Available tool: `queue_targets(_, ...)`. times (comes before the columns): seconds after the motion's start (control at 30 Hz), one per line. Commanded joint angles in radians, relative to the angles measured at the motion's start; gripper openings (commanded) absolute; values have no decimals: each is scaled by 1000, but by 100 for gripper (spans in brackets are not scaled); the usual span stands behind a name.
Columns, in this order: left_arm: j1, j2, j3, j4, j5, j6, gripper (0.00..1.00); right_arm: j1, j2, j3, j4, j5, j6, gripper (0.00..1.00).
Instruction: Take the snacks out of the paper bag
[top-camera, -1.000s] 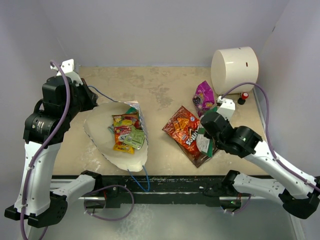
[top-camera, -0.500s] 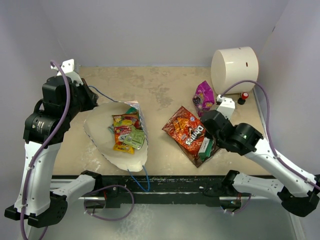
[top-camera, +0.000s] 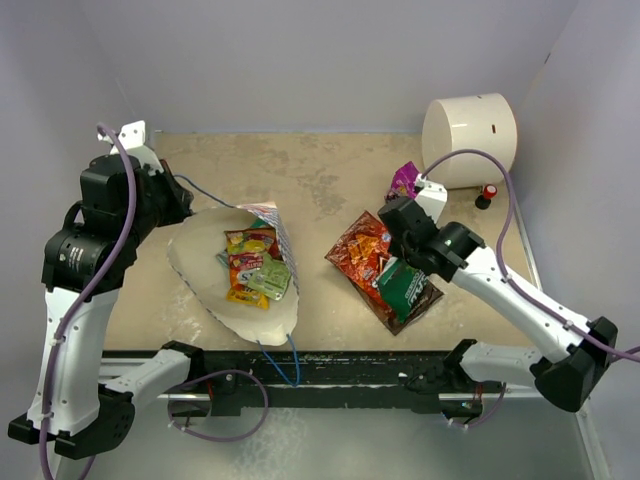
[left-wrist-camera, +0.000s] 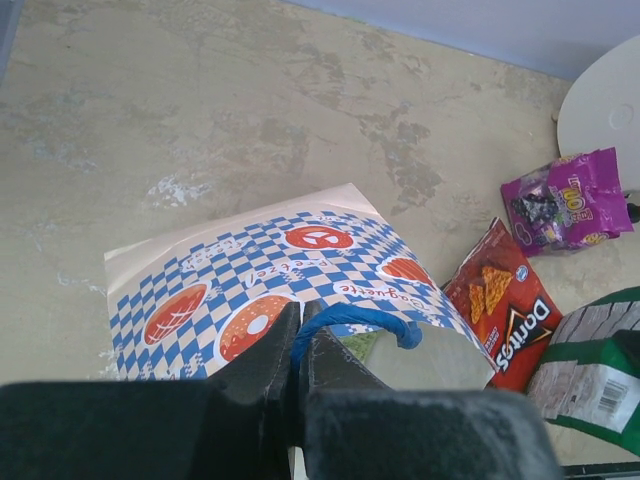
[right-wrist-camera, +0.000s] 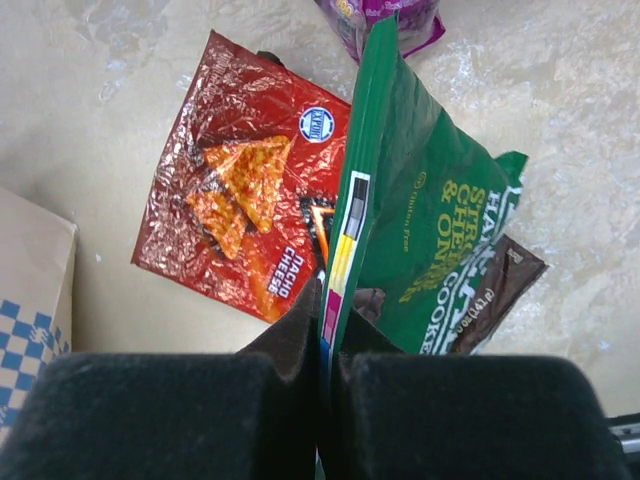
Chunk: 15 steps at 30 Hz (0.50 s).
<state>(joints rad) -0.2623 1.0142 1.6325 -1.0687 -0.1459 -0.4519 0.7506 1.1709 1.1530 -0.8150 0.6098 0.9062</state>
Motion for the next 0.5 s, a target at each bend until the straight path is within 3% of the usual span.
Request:
queue_targets(0.0, 0, -19, 35, 13, -24, 11, 0, -42, 38, 21, 108, -53, -13, 0)
queue_targets(0.47, 0, -33, 32, 6, -61, 4, 0, -127, 300, 116, 261, -236, 17, 0)
